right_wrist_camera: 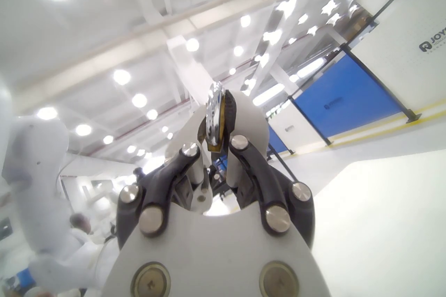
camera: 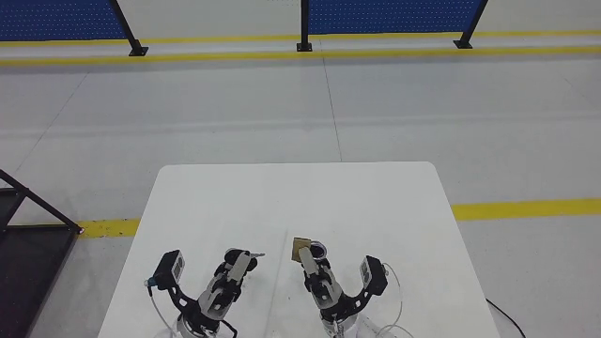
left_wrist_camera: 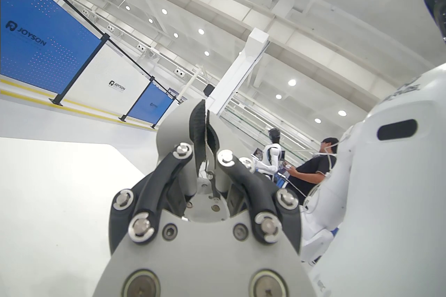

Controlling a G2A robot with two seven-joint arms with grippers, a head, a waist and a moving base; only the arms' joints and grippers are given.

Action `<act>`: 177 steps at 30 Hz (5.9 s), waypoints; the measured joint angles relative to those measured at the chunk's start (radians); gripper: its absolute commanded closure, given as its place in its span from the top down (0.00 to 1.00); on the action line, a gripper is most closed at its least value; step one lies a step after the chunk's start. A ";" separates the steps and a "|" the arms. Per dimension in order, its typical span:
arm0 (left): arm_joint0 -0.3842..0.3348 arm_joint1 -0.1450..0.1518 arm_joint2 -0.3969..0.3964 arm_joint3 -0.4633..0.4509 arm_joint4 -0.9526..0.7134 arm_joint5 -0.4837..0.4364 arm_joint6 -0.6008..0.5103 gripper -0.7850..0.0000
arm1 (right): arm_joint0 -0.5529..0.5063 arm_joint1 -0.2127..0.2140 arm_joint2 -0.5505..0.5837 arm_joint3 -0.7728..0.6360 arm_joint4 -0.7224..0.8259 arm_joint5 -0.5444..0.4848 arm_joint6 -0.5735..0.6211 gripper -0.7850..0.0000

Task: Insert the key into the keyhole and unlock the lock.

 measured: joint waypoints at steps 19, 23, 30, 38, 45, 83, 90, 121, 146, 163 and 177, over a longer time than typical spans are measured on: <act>-0.073 -0.021 0.062 0.052 -0.029 0.039 -0.011 0.00 | 0.024 -0.010 -0.020 0.005 0.014 0.008 -0.007 0.00; -0.096 -0.023 0.075 0.059 -0.061 0.048 -0.043 0.00 | 0.024 -0.010 -0.020 0.005 0.014 0.008 -0.007 0.00; -0.107 -0.025 0.091 0.059 -0.085 0.044 -0.076 0.00 | 0.024 -0.010 -0.020 0.005 0.014 0.008 -0.007 0.00; -0.119 -0.029 0.105 0.060 -0.093 0.047 -0.098 0.00 | 0.024 -0.010 -0.020 0.005 0.014 0.008 -0.007 0.00; -0.126 -0.033 0.104 0.068 -0.096 0.048 -0.097 0.00 | 0.024 -0.010 -0.020 0.005 0.014 0.008 -0.007 0.00; -0.137 -0.044 0.101 0.079 -0.112 0.047 -0.134 0.00 | -0.007 -0.018 0.030 -0.047 0.059 0.021 0.154 0.00; -0.137 -0.046 0.102 0.081 -0.110 0.049 -0.132 0.05 | -0.012 -0.021 0.039 -0.049 0.062 0.017 0.163 0.00; -0.127 -0.045 0.060 0.082 -0.136 0.025 -0.178 0.12 | -0.048 -0.026 0.087 -0.065 0.073 -0.019 0.197 0.00; -0.122 -0.043 0.039 0.081 -0.121 0.031 -0.224 0.00 | -0.068 -0.021 0.120 -0.087 0.160 -0.048 0.362 0.00; -0.118 -0.044 0.024 0.091 -0.078 0.019 -0.202 0.80 | -0.085 -0.018 0.147 -0.100 0.164 -0.054 0.389 0.00; -0.102 -0.003 -0.023 0.074 -0.114 -0.013 -0.311 0.93 | -0.118 0.000 0.206 -0.131 0.183 -0.102 0.449 0.00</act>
